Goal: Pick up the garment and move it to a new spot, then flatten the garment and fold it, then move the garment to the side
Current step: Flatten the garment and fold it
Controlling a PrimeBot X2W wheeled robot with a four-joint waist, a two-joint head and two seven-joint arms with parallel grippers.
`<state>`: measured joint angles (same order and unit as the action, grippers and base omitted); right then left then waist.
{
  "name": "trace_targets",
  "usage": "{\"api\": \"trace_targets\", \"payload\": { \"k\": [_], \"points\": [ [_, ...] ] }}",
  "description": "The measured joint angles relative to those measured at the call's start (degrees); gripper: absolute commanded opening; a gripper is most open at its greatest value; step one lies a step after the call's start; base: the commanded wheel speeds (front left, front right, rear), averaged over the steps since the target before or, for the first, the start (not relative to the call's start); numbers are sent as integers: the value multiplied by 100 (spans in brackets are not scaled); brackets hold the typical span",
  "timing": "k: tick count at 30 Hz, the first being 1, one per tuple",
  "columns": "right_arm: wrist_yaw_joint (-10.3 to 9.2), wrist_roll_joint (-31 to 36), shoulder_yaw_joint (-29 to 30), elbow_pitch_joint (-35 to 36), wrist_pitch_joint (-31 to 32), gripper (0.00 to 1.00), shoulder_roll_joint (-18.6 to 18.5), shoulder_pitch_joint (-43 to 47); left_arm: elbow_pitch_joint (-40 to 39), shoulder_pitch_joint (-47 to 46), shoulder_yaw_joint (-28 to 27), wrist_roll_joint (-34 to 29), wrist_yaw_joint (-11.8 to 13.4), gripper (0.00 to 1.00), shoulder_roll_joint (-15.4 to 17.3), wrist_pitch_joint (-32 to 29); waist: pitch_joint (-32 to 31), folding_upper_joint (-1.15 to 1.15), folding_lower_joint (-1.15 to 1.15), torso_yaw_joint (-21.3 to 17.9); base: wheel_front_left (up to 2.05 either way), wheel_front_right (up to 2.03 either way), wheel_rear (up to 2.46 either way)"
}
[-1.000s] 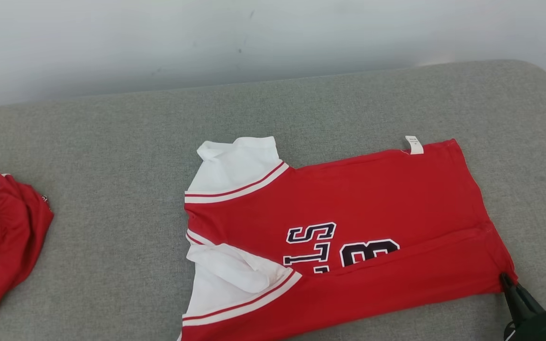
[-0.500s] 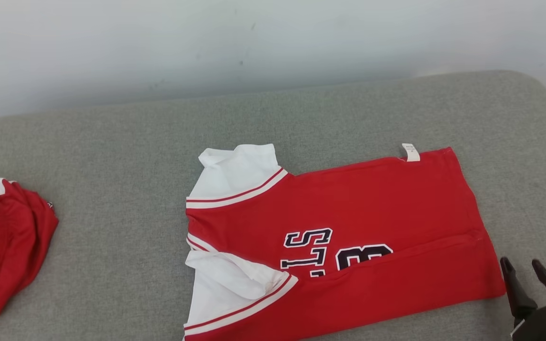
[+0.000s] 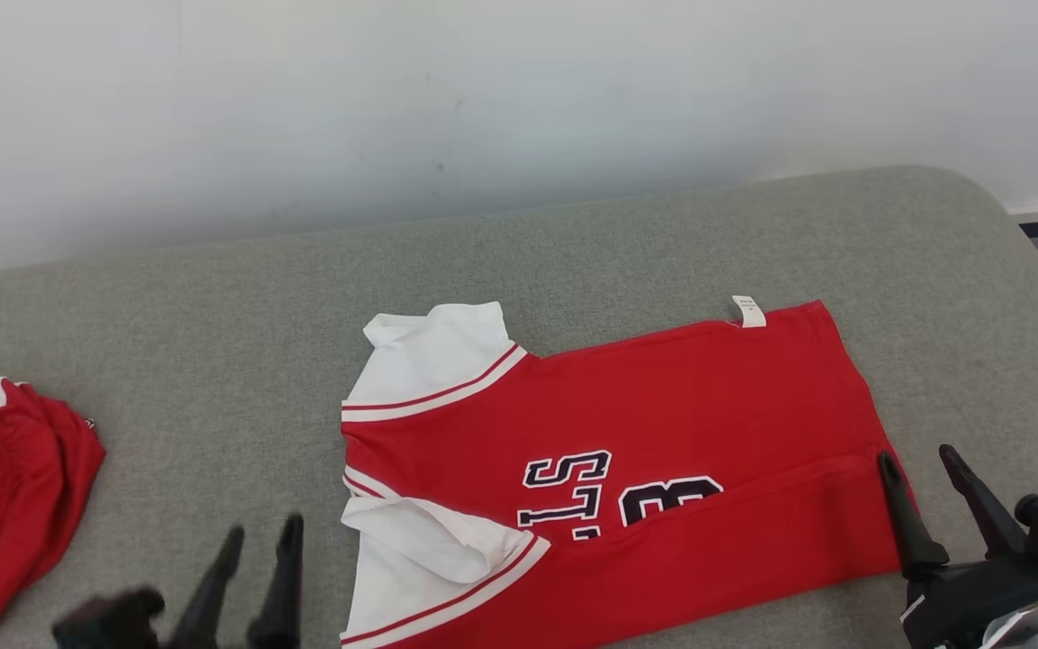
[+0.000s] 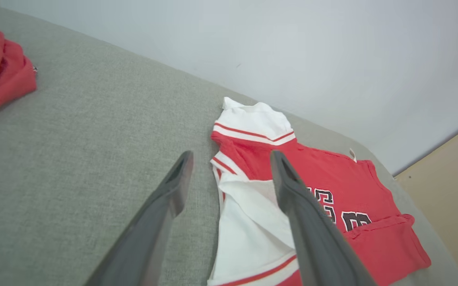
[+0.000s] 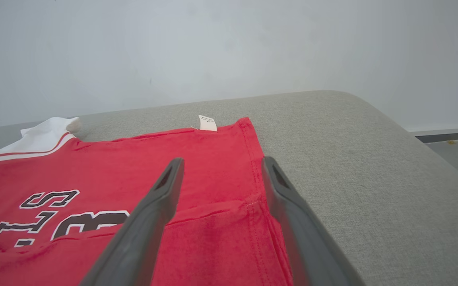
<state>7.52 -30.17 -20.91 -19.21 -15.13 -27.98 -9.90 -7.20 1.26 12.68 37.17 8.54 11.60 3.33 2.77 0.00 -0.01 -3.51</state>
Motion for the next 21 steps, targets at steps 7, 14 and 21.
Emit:
{"api": "trace_targets", "payload": {
  "k": [7,14,21],
  "points": [
    [0,190,-105,96,0,100,66,-247,691,-1736,4,41,-297,100,389,-872,257,1,0,-92,0,0,0],
    [0,256,-144,137,0,100,73,-614,1595,-3251,40,202,-592,100,764,-1767,696,1,1,-213,0,0,0],
    [0,309,-93,180,0,100,65,-882,2517,-4483,153,322,-791,100,804,-2420,1195,1,1,-329,0,0,0]
  ]
}}
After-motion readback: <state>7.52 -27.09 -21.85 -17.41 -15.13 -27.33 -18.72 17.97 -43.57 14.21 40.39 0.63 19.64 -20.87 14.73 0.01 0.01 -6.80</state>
